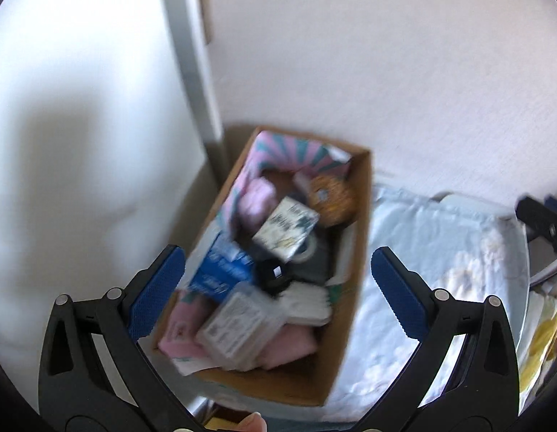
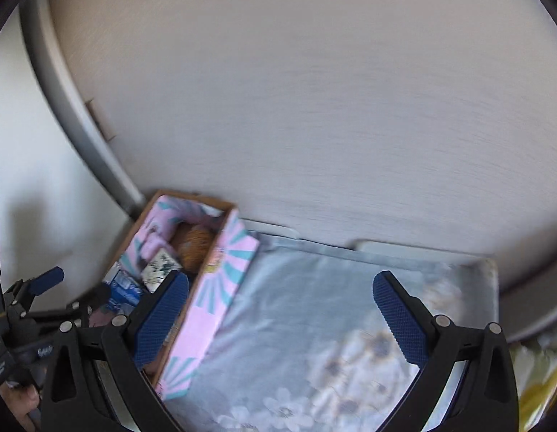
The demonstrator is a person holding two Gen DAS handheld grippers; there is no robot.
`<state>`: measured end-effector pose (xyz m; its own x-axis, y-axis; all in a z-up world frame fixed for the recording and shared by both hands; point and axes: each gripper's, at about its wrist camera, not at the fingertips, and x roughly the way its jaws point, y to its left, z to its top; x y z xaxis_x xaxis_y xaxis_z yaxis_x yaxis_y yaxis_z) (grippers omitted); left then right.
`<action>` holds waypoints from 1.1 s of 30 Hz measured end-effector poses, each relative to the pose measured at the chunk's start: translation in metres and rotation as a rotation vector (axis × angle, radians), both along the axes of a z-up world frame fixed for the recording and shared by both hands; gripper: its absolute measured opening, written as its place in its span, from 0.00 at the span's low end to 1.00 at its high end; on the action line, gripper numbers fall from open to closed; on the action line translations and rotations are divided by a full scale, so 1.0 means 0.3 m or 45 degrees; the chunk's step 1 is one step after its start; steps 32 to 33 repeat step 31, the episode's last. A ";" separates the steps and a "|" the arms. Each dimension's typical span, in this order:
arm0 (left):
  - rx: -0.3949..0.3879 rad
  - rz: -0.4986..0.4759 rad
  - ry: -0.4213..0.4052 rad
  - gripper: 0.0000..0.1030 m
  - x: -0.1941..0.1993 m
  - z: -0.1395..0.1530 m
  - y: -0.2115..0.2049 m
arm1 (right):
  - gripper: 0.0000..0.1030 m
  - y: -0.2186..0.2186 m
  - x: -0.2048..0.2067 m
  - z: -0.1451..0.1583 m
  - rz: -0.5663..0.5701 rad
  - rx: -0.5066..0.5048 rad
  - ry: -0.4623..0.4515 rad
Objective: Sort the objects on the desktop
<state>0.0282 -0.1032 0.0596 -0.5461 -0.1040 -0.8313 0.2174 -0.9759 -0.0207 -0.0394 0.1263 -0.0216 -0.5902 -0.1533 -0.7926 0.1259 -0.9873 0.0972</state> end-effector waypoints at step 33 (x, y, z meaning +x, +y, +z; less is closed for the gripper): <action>-0.036 -0.310 0.079 1.00 -0.058 0.177 0.339 | 0.99 0.232 0.221 0.021 -0.368 0.090 0.025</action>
